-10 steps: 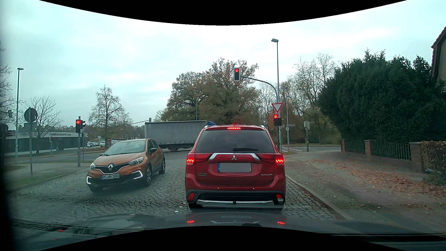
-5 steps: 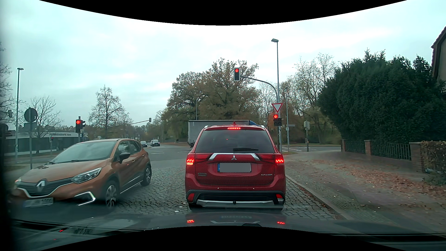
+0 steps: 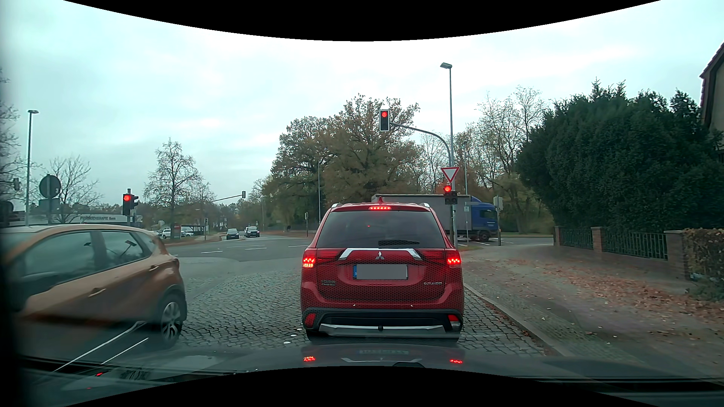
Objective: Follow the waypoints while adhering to traffic rules and regulations
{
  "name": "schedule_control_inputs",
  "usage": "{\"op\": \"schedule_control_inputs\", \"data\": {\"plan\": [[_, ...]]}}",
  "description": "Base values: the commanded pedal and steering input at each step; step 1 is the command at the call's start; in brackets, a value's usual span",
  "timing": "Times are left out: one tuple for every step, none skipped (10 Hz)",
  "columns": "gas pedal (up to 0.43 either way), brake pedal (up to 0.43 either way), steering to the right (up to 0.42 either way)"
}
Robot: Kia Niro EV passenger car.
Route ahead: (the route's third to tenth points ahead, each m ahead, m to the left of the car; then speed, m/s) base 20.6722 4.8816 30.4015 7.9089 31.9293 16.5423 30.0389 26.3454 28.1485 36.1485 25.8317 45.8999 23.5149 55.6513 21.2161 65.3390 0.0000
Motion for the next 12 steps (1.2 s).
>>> {"op": "schedule_control_inputs", "data": {"plan": [[0.000,0.372,-0.004],[0.000,0.372,-0.004],[0.000,0.372,-0.004],[0.000,0.372,-0.004],[0.000,0.372,-0.004],[0.000,0.372,-0.004],[0.000,0.372,-0.004],[0.000,0.372,-0.004],[0.000,0.372,-0.004],[0.000,0.372,-0.004],[0.000,0.372,-0.004],[0.000,0.372,-0.004]]}}
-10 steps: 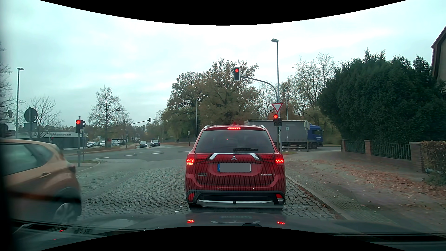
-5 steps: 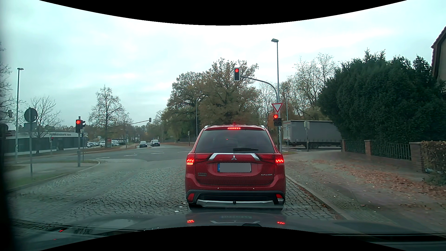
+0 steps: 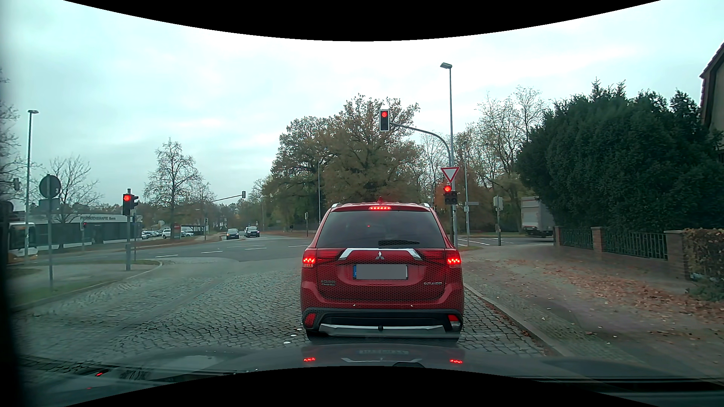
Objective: Follow the waypoints while adhering to traffic rules and regulations
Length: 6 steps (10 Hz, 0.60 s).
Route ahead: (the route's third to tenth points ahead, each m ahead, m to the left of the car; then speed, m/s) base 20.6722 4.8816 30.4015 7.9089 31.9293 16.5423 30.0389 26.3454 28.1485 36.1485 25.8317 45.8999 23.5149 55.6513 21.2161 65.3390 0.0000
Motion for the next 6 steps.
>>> {"op": "schedule_control_inputs", "data": {"plan": [[0.000,0.372,-0.004],[0.000,0.372,-0.004],[0.000,0.372,-0.004],[0.000,0.372,-0.004],[0.000,0.372,-0.004],[0.000,0.372,-0.004]]}}
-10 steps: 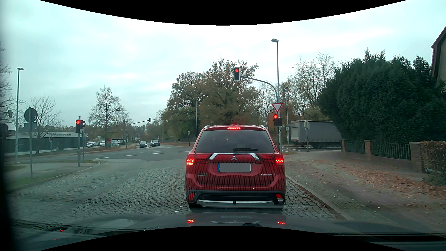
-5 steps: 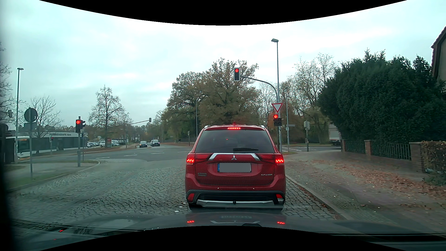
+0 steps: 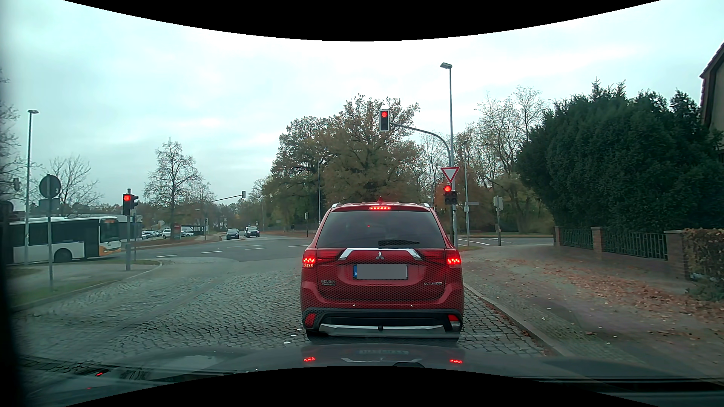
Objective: Follow the waypoints while adhering to traffic rules and regulations
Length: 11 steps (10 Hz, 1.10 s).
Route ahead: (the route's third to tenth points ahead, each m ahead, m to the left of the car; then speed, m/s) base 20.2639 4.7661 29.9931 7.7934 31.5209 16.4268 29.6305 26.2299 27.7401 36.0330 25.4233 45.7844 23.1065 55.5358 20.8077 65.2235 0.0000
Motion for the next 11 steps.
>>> {"op": "schedule_control_inputs", "data": {"plan": [[0.000,0.372,-0.004],[0.000,0.372,-0.004],[0.000,0.372,-0.004],[0.000,0.372,-0.004],[0.000,0.372,-0.004],[0.000,0.372,-0.004],[0.000,0.372,-0.004],[0.000,0.372,-0.004],[0.000,0.372,-0.004],[0.000,0.372,-0.004],[0.000,0.372,-0.004]]}}
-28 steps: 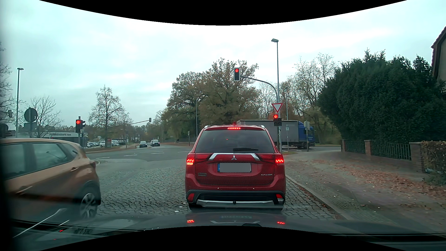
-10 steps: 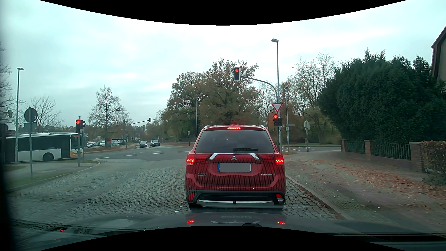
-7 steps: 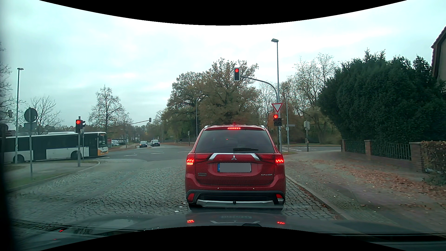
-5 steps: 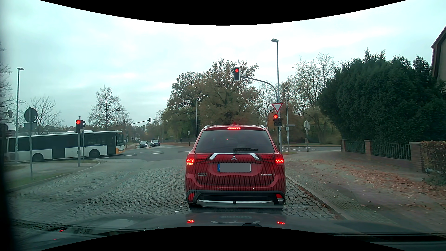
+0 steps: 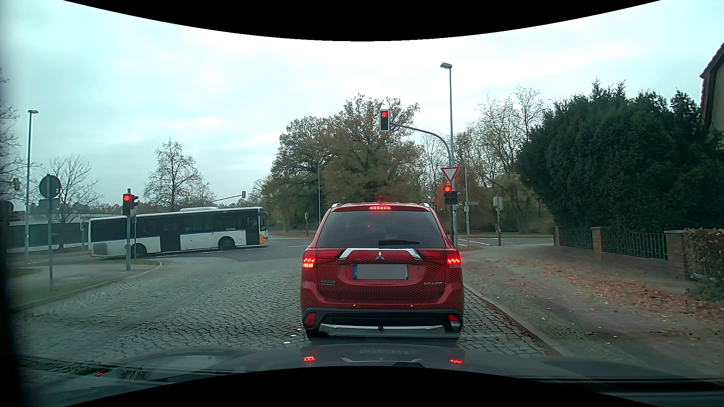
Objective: Follow the waypoints while adhering to traffic rules and regulations
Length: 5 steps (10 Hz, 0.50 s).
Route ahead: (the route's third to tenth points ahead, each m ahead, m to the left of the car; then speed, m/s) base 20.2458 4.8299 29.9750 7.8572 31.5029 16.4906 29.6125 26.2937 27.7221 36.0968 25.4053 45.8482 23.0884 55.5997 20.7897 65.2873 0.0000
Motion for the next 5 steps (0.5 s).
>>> {"op": "schedule_control_inputs", "data": {"plan": [[0.000,0.372,-0.004],[0.000,0.372,-0.004],[0.000,0.372,-0.004],[0.000,0.372,-0.004],[0.000,0.372,-0.004]]}}
